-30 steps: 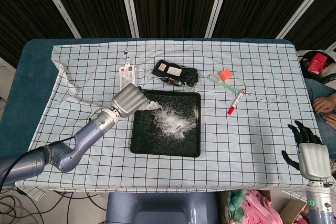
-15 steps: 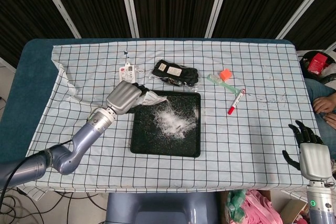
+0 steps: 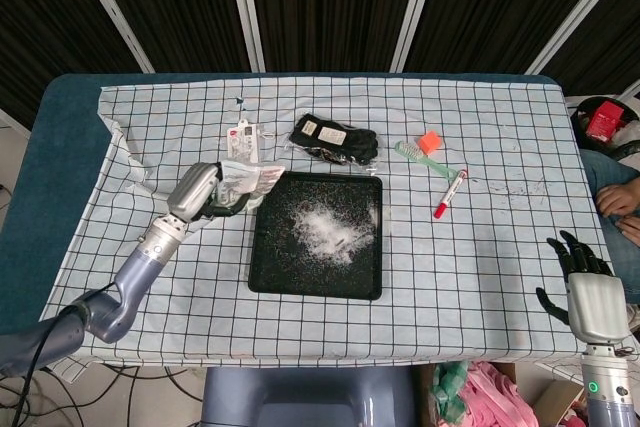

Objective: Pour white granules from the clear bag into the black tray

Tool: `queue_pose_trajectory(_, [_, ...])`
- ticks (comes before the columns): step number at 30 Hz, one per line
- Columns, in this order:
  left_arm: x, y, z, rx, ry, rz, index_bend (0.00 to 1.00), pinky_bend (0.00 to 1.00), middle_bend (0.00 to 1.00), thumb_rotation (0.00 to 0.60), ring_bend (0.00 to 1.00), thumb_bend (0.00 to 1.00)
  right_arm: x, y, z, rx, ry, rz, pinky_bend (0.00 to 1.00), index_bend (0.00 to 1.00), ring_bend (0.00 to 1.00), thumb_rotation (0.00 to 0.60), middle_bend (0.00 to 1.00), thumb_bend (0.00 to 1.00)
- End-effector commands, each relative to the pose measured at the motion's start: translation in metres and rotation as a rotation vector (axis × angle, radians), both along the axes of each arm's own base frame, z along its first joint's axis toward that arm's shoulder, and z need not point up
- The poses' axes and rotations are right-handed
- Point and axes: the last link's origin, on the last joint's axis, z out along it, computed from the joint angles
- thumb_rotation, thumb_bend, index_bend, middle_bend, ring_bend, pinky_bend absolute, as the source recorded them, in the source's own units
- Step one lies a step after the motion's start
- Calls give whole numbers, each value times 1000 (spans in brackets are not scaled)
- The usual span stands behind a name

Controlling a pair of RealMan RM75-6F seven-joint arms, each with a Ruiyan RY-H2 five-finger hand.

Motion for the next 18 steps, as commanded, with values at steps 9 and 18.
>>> queue_pose_trajectory(9, [-42, -22, -21, 13, -146, 2, 509, 650, 533, 600, 480, 764, 0, 0, 1, -5, 2, 1, 336, 187, 169, 600, 109, 196])
queue_pose_trajectory(18, [-63, -29, -34, 38, -154, 32, 501, 650, 526, 600, 464, 755, 0, 0, -1, 0, 1, 2, 336, 187, 169, 600, 109, 196])
